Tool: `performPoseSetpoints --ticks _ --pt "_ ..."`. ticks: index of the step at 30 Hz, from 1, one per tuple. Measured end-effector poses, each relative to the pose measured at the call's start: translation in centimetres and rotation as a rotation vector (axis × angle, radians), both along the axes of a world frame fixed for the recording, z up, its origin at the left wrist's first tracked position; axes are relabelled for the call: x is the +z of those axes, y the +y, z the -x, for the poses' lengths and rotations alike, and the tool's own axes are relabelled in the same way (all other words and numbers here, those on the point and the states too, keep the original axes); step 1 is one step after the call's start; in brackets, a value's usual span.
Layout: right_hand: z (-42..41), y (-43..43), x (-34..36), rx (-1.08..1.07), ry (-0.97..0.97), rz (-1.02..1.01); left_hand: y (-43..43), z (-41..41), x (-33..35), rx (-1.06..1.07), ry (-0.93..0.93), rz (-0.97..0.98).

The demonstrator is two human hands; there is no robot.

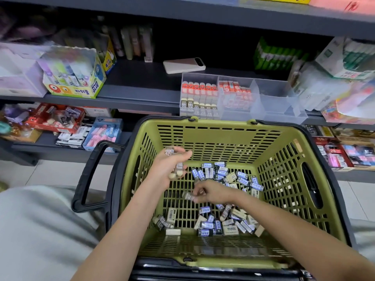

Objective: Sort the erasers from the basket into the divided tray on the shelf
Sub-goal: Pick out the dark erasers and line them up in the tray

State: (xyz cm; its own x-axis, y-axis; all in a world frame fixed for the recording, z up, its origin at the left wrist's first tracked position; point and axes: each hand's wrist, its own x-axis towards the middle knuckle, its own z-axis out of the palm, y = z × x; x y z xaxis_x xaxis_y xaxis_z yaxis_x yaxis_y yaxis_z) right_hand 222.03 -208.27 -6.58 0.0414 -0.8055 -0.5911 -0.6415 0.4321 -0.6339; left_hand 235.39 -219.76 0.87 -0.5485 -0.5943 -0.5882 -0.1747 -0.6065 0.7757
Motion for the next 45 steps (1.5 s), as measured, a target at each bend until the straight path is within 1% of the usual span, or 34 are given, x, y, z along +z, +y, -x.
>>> performPoseSetpoints --ticks 2,3,5,6,10,12,17,20,21,22,23,25,26,28,31,33,35,37,42,43,45 --pt "1.6 0.2 4.1 -0.166 -0.172 0.06 0.0 0.0 0.0 -0.05 -0.051 0.106" --pt "2.2 0.4 6.3 -0.212 -0.245 0.103 0.0 0.1 0.1 -0.075 -0.056 0.117" --pt "3.3 0.6 10.3 -0.23 -0.319 0.189 0.0 0.2 0.6 -0.149 -0.038 0.084" --pt "3.6 0.7 11.9 -0.223 -0.318 0.216 0.0 0.4 1.0 -0.204 -0.022 0.063" --pt "4.4 0.1 16.1 -0.075 -0.154 0.298 -0.5 0.7 2.7 -0.46 0.091 -0.032" --pt "4.7 -0.6 17.4 -0.027 -0.093 0.322 -1.1 0.9 3.8 -0.551 0.147 -0.065" --pt "5.2 -2.6 19.6 0.137 0.076 0.358 -2.3 2.1 5.2 -0.684 0.145 -0.061" --pt "5.5 -4.0 20.4 0.172 0.115 0.405 -2.4 2.9 5.3 -0.722 0.153 -0.134" --pt "5.7 -4.4 20.8 0.161 0.093 0.426 -2.6 3.1 5.3 -0.697 0.184 -0.182" --pt "6.0 -4.7 21.0 0.129 0.03 0.452 -2.8 3.3 5.1 -0.656 0.232 -0.223" --pt "6.4 -4.9 21.2 0.07 -0.074 0.483 -3.1 3.4 5.0 -0.605 0.291 -0.253" --pt "7.4 -5.5 20.9 -0.114 -0.279 0.54 -4.0 3.4 4.7 -0.48 0.427 -0.286" --pt "7.9 -5.9 20.6 -0.214 -0.307 0.546 -4.6 3.3 4.7 -0.407 0.494 -0.293" --pt "8.8 -6.9 19.7 -0.355 -0.219 0.505 -5.9 3.2 4.7 -0.255 0.61 -0.298" --pt "9.5 -8.5 18.7 -0.382 0.015 0.452 -7.9 3.2 5.2 -0.086 0.733 -0.261" --pt "9.8 -9.8 18.4 -0.393 0.091 0.482 -9.0 3.4 5.5 0.024 0.759 -0.235" --pt "10.1 -11.2 18.4 -0.387 0.21 0.514 -9.7 3.7 5.6 0.134 0.755 -0.217" --pt "10.2 -12.4 18.4 -0.329 0.313 0.48 -10.1 3.8 5.5 0.207 0.754 -0.218" --pt "9.4 -14.4 17.6 -0.25 0.249 0.331 -10.0 3.9 5.0 0.239 0.722 -0.249" --pt "9.1 -14.6 17.3 -0.275 0.23 0.33 -9.9 3.9 5.0 0.235 0.721 -0.264" --pt "8.4 -14.9 16.5 -0.412 0.167 0.362 -9.7 3.8 4.7 0.217 0.718 -0.289"
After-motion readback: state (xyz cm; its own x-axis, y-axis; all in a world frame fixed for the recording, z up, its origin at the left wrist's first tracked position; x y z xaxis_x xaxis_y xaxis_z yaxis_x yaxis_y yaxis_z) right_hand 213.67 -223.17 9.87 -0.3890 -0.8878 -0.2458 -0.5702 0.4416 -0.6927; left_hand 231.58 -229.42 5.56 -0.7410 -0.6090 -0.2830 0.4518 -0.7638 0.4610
